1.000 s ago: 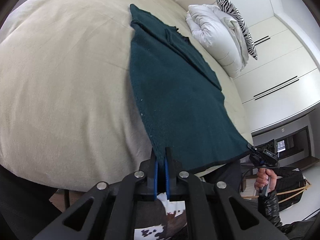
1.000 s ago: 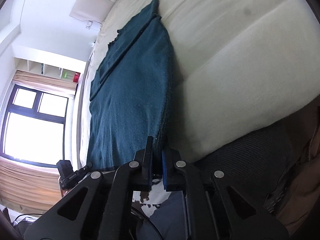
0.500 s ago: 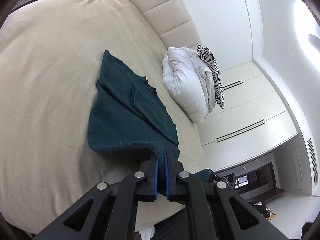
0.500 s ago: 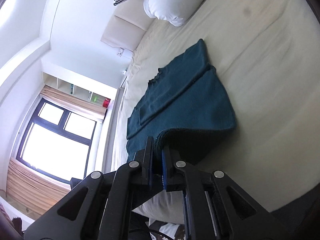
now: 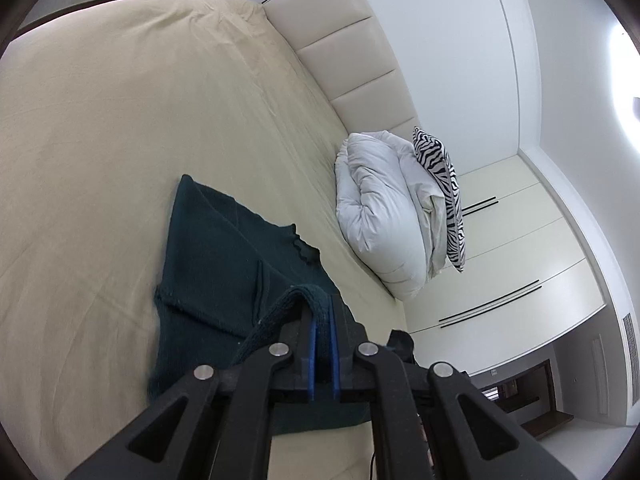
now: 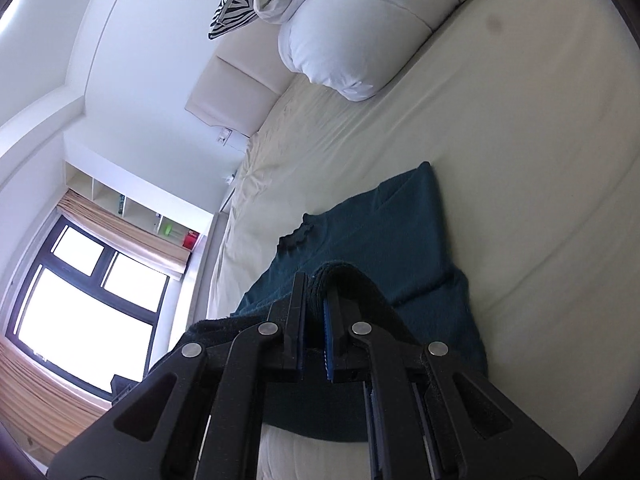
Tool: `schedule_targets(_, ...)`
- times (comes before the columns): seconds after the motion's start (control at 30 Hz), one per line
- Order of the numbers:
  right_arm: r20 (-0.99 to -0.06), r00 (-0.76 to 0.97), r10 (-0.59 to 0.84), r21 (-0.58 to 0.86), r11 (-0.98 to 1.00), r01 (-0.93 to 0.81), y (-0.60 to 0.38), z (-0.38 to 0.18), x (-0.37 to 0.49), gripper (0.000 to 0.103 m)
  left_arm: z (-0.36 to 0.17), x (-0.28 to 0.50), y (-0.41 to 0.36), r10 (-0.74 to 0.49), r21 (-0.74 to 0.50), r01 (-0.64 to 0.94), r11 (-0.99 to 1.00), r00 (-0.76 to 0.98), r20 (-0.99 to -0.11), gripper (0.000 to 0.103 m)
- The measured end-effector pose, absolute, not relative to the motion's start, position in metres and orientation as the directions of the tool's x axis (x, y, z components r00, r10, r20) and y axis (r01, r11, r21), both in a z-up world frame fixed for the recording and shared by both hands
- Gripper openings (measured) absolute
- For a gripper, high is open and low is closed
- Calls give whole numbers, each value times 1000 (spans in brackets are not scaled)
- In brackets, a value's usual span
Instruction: Fold small clothes
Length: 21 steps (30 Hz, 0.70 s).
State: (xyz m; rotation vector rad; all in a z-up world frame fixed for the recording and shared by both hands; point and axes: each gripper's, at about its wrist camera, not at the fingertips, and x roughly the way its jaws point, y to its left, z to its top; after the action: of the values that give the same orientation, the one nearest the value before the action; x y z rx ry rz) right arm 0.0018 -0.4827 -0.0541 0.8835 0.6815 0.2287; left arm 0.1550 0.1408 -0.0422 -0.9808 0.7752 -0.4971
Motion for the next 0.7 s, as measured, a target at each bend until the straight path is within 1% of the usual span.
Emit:
schedule_targets(0.27, -519, 760, 390, 721, 677, 146, -480, -70, 96, 6, -71, 229, 140, -637, -852, -36, 523, 648, -419, 6)
schedule_targets(0.5, -580, 741, 339, 692, 685, 228, -484, -104, 166, 6, -99, 277, 137, -608, -817, -73, 572, 631, -482, 6)
schedule_targets(0.6, -589, 736, 333, 691, 681, 244, -486, -121, 193, 6, -114, 294, 138, -584, -790, -107, 604, 615, -530, 7)
schedule_targets(0.67, -615, 721, 318, 674, 687, 272, -486, -133, 210, 10, -126, 303, 138, -576, -779, -139, 612, 597, -559, 13)
schedule_targets(0.7, -641, 705, 304, 658, 691, 300, -487, -140, 220, 11, -129, 303, 139, -573, -779, -143, 611, 599, -559, 26)
